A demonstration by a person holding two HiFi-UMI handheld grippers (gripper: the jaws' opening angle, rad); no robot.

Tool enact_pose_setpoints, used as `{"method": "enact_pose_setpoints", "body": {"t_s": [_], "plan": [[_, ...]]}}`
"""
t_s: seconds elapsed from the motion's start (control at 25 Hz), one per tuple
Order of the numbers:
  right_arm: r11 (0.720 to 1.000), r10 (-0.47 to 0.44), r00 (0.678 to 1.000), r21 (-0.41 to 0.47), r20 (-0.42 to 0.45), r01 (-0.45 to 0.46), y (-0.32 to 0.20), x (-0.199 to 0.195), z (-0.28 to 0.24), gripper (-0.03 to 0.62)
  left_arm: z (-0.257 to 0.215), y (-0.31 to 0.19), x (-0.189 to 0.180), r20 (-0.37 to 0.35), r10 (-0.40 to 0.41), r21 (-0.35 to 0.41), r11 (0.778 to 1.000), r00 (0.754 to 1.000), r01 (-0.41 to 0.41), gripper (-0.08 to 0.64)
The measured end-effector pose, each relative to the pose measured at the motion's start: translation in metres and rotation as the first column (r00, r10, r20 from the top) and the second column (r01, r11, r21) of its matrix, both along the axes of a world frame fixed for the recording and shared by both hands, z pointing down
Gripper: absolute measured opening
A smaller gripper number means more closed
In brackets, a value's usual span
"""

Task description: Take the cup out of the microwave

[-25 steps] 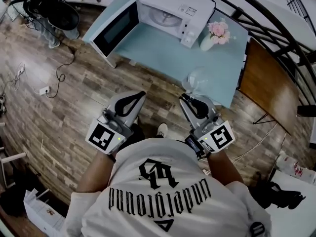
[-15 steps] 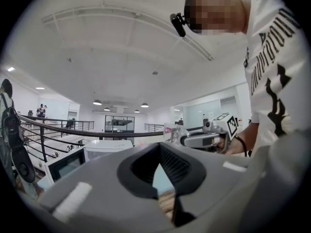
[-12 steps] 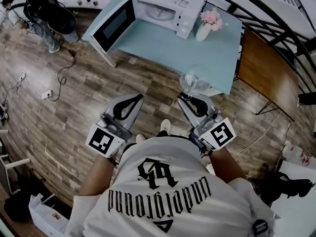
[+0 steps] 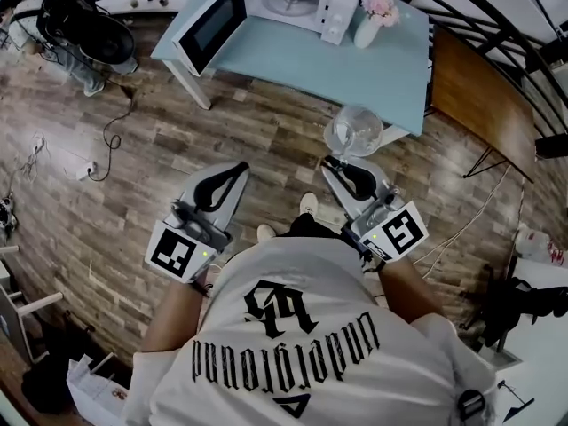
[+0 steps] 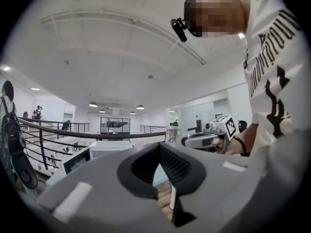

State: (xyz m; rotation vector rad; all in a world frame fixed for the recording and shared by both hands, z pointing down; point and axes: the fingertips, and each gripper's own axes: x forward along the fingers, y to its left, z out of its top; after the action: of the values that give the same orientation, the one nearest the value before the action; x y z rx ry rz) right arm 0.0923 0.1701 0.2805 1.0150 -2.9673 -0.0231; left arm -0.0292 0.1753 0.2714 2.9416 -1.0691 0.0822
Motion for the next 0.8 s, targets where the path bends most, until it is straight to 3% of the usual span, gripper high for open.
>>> {"method": "enact_pose_setpoints", "body": {"t_s": [0.36,0.8], "plan": [[1.000,-0.014,1.000,-0.009,-0.017,0.014,0.045,-0.036,0.003,0.038,-0.001,0.035,-0.031,-0.014,0.006,0.018,1.000,1.000,-0.006,0.049],[0.999,-0.038,0.999,-0.018,-0.026,0.037,0.046,-0.063,0.003,0.038,0.003,0.031,-0.047,-0.040,0.011,0.003,1.000,0.999,-0.011,0.049]]}}
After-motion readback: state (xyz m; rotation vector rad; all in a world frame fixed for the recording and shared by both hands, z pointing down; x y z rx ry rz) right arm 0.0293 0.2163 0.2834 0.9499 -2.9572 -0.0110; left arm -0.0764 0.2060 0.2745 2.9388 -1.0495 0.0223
